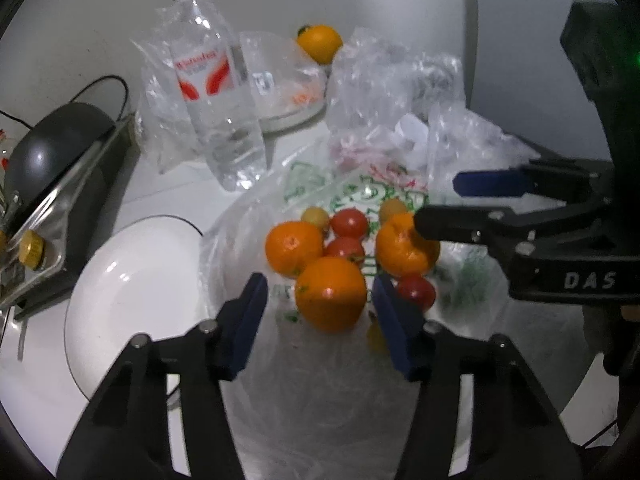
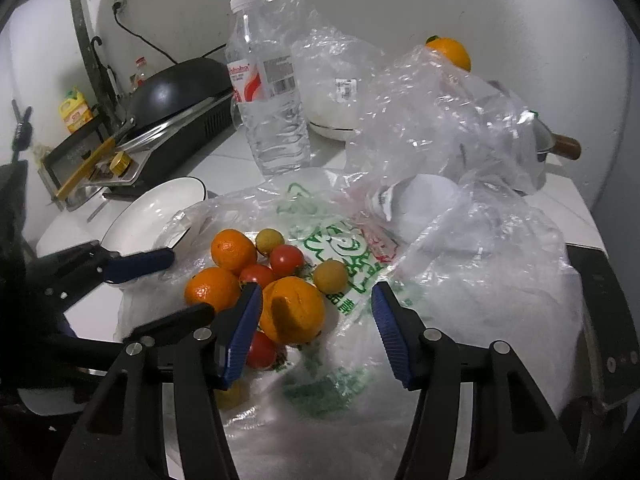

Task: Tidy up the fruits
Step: 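Lower the left gripper onto the large orange in the plastic bag while the right gripper grasps another orange, then lift the orange with the left gripper while the right gripper carries its orange toward the white plate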

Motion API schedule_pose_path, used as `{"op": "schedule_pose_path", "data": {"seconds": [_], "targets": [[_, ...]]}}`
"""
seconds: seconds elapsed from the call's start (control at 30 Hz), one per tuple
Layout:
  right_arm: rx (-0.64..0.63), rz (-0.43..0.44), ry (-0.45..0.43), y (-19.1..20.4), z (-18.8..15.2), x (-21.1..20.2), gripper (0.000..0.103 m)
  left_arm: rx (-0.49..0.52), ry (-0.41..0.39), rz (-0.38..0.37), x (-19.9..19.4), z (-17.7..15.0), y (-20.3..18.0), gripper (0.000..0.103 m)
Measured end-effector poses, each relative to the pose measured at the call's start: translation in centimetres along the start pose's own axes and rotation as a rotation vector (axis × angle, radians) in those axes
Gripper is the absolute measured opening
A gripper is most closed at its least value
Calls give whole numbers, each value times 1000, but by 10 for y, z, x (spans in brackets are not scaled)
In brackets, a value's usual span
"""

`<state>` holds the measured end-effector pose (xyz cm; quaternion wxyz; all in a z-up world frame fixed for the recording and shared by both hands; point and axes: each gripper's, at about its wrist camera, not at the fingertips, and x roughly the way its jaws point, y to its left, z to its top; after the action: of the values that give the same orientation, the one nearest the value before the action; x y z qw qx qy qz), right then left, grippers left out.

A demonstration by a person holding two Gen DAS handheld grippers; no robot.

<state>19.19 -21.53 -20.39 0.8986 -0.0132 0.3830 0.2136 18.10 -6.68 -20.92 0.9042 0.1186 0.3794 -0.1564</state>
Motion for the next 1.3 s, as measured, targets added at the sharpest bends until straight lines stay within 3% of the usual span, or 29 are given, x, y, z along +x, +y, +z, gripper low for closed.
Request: {"op": "schedule_pose_path", "data": {"seconds": [0.13, 0.33, 0.4, 0.63, 1.0, 1.3], "targets": [[6, 28, 27, 2, -1, 10, 60, 14, 28, -22, 10, -2, -2, 54], [1, 51, 69, 6, 0, 24, 60, 13, 41, -40, 19, -3, -3, 44], [-2, 52, 85, 7, 0, 28, 49, 10, 42, -46, 20, -2, -2, 44], [0, 61, 98, 12, 0, 31, 46, 13, 34, -57, 16, -2, 0, 43], [-30, 4, 46, 22, 8, 2, 46, -31, -72, -95, -21, -2, 7, 43], [-60, -29, -1, 38, 18, -19, 46, -60, -146, -79, -50, -5, 24, 43]]}}
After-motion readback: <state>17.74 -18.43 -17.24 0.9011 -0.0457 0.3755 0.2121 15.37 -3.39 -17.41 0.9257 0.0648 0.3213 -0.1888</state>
